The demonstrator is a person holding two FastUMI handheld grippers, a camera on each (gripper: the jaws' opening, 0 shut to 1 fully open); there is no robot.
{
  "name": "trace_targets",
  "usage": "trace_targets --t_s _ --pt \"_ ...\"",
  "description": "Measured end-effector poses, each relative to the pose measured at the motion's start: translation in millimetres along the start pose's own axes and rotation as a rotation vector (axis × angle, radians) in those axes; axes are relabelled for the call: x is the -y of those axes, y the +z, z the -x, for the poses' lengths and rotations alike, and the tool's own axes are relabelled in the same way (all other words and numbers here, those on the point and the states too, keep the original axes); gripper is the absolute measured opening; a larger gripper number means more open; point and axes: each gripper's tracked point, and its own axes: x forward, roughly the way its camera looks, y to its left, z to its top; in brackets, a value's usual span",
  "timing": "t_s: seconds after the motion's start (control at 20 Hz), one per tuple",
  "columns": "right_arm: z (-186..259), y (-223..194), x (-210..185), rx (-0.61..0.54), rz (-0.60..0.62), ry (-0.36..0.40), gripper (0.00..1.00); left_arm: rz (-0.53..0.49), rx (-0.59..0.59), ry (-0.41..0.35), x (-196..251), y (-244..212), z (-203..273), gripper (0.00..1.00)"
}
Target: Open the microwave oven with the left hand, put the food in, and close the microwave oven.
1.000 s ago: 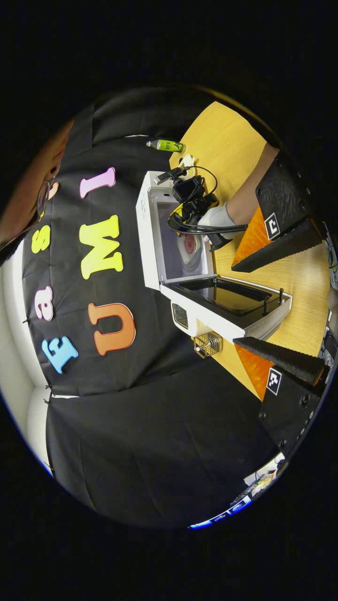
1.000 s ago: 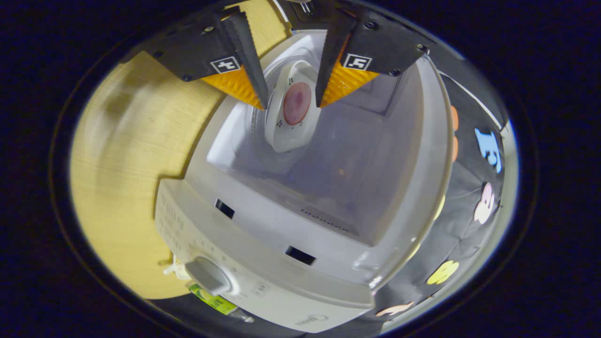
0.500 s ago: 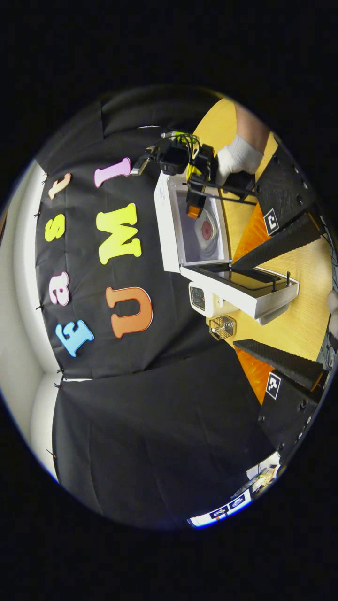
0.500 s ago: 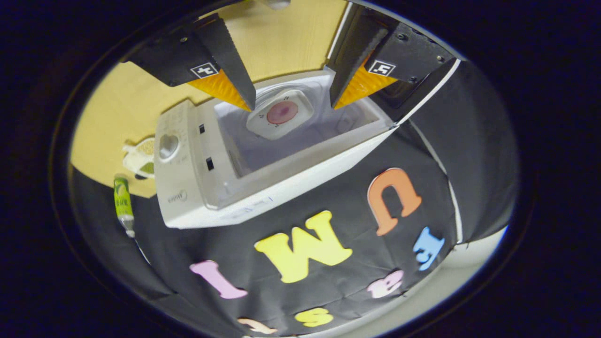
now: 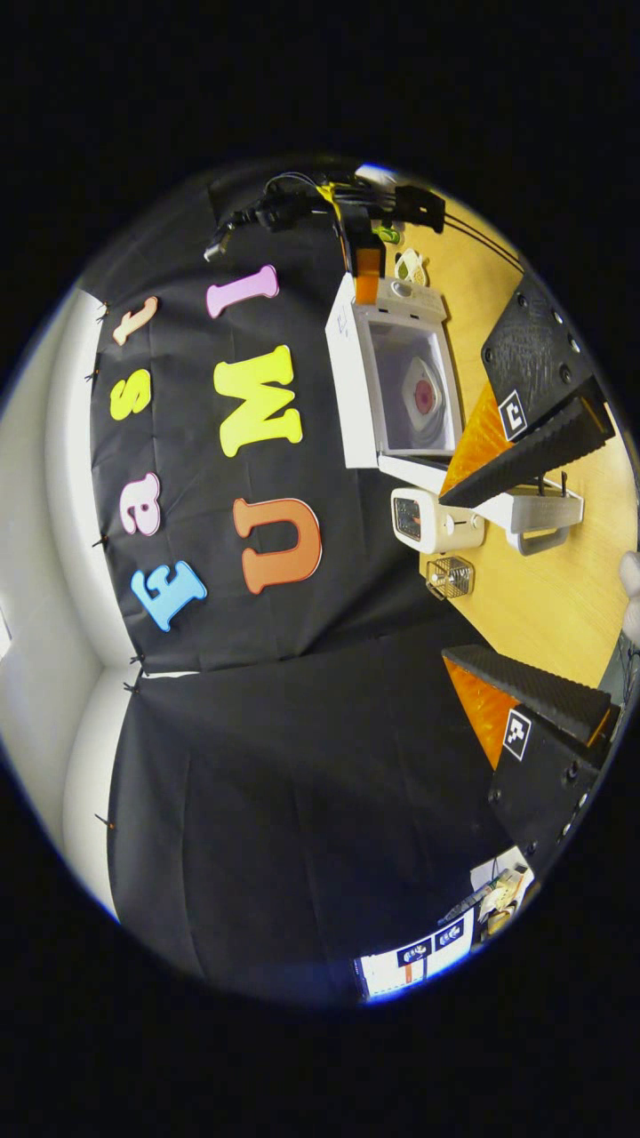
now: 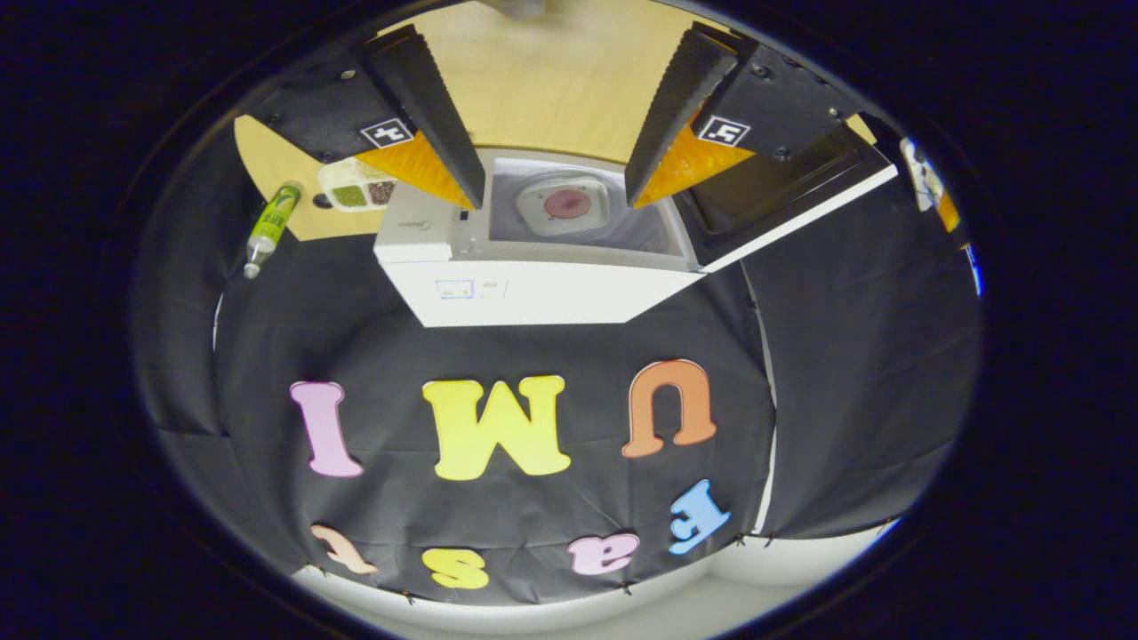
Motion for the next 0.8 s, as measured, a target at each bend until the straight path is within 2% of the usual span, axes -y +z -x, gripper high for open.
trace_targets --t_s 0.05,0.1,0.15,0.35,0.4,0.45,0.5,0.55,0.6,0.65,0.7,0.8 --pt "8 4 3 -0.002 0.010 -0.005 1.00 0.001 0.003 0.012 -8 -1 -2 0.88" --pt "15 7 6 -0.009 0.016 -0.010 1.00 0.000 0.004 0.028 -15 -6 -5 0.94" --pt "21 11 8 -0.014 0.023 -0.010 1.00 -0.001 0.005 0.043 -25 -8 -8 0.95" --pt "45 23 9 -0.017 0.050 -0.019 1.00 0.035 -0.016 0.085 -51 -28 -21 0.94" --pt "50 26 9 -0.014 0.046 -0.020 1.00 0.040 -0.026 0.091 -55 -36 -25 0.91" --pt "54 30 8 -0.008 0.045 -0.022 0.92 0.039 -0.031 0.097 -61 -40 -28 0.88" --pt "57 30 7 -0.010 0.043 -0.023 1.00 0.037 -0.040 0.102 -64 -47 -31 0.80" --pt "61 31 7 -0.011 0.040 -0.023 1.00 0.039 -0.055 0.094 -63 -54 -33 0.81" --pt "64 30 7 -0.015 0.038 -0.024 0.92 0.041 -0.066 0.082 -62 -62 -36 0.80" --pt "66 30 8 -0.018 0.035 -0.025 1.00 0.045 -0.071 0.061 -57 -69 -40 0.75" --pt "69 29 11 -0.022 0.031 -0.032 1.00 0.047 -0.078 0.045 -54 -76 -45 0.60" --pt "75 27 19 -0.037 0.018 -0.047 1.00 0.041 -0.107 0.037 -50 -98 -54 0.35"
